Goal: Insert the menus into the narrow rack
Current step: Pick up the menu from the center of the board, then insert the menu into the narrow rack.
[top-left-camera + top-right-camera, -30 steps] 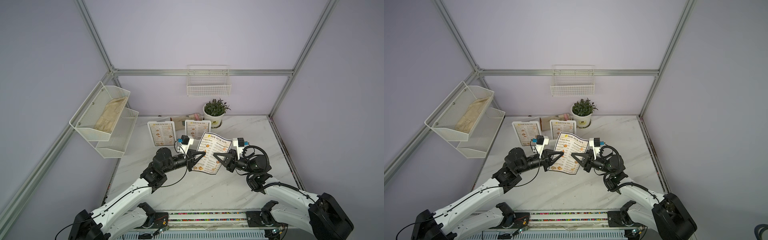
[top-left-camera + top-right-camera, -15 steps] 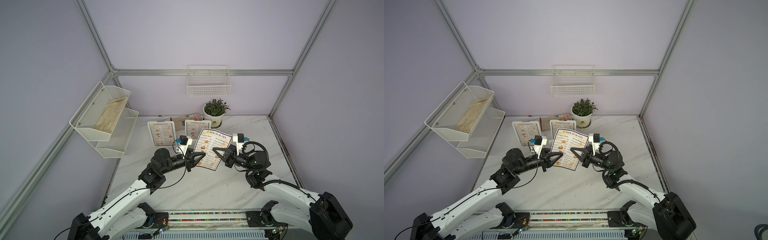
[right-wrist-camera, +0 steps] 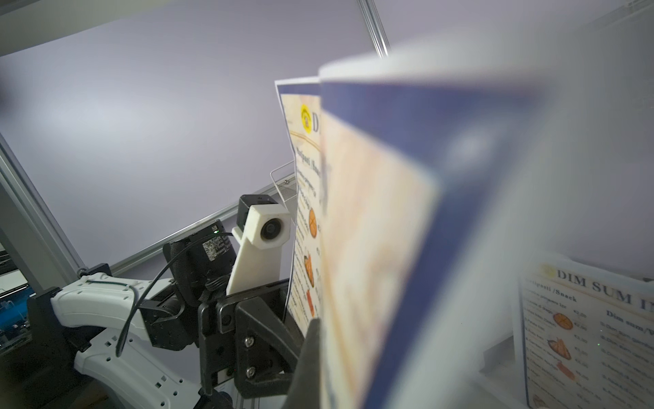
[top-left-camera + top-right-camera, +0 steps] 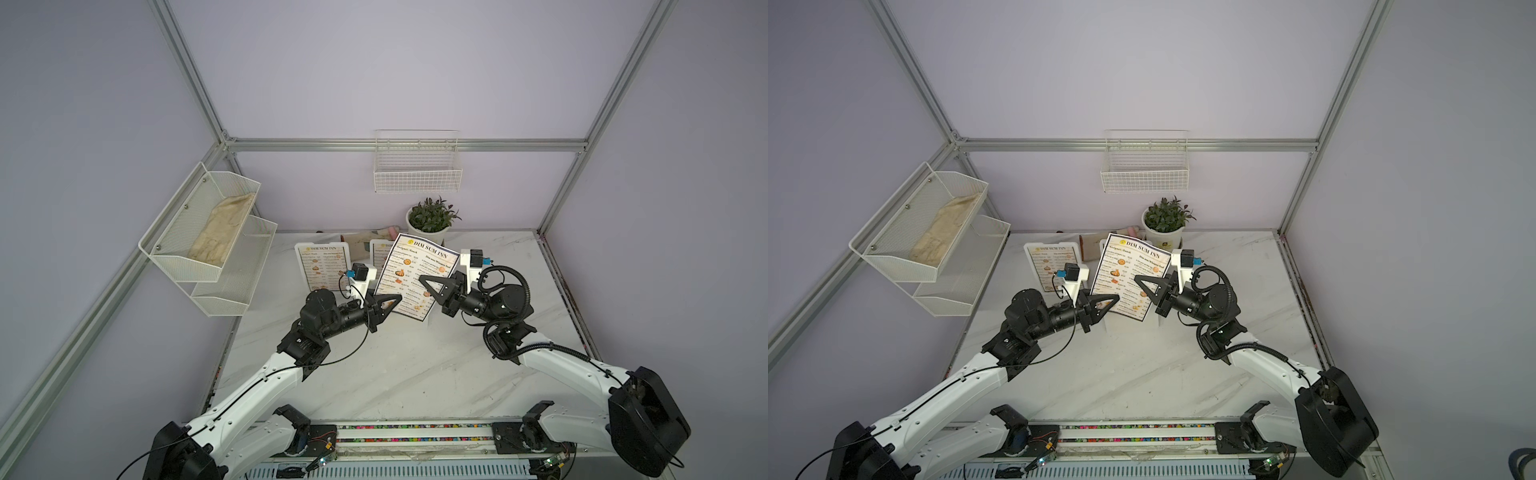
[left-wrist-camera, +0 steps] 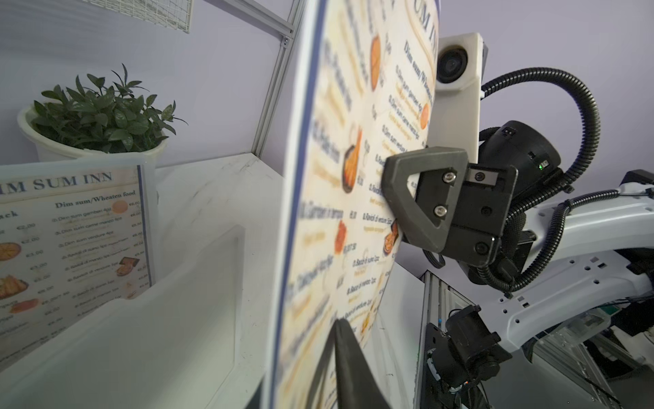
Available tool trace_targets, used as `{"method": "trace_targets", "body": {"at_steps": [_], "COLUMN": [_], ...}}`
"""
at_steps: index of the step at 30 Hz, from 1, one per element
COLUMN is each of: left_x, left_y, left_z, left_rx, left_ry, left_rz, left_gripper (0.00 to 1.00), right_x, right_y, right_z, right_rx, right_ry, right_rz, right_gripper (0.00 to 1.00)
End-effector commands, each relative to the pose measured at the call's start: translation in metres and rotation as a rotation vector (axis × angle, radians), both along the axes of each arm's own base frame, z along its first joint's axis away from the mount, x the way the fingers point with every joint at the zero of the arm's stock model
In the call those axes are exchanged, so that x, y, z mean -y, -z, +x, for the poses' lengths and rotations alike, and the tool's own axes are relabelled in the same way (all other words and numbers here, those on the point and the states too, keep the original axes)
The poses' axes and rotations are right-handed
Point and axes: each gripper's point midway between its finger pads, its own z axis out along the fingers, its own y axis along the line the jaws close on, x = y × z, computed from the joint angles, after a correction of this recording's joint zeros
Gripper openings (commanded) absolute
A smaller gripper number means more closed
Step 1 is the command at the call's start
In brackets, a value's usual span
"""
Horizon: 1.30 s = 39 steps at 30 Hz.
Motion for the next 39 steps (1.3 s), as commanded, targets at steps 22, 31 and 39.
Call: {"method": "trace_targets", "body": {"at_steps": [22,31,39], "left_x": [-0.038,-0.049,-0.058], "left_y": [-0.048,-0.054,-0.050], "left_z": [0.056,0.071,0.084], "left_rx": [0.039,0.046,0.033], "left_ry": [-0.136,-0.168,-0.197], "left_rz": [-0.077,-0.081,-0.097], "left_gripper": [0.23,0.21,0.24], "right_x": [-0.038,-0.051,-0.043], "right_y": [-0.006,0.001,-0.002], "right_z": [0.062,0.082,0.089], "right_rx": [0.040,0.029,0.045], "right_ry": [-0.002,-0.038,-0.035], "right_rz": [-0.022,-0.025,-0.007], "right_gripper": [0.00,0.00,0.00]}}
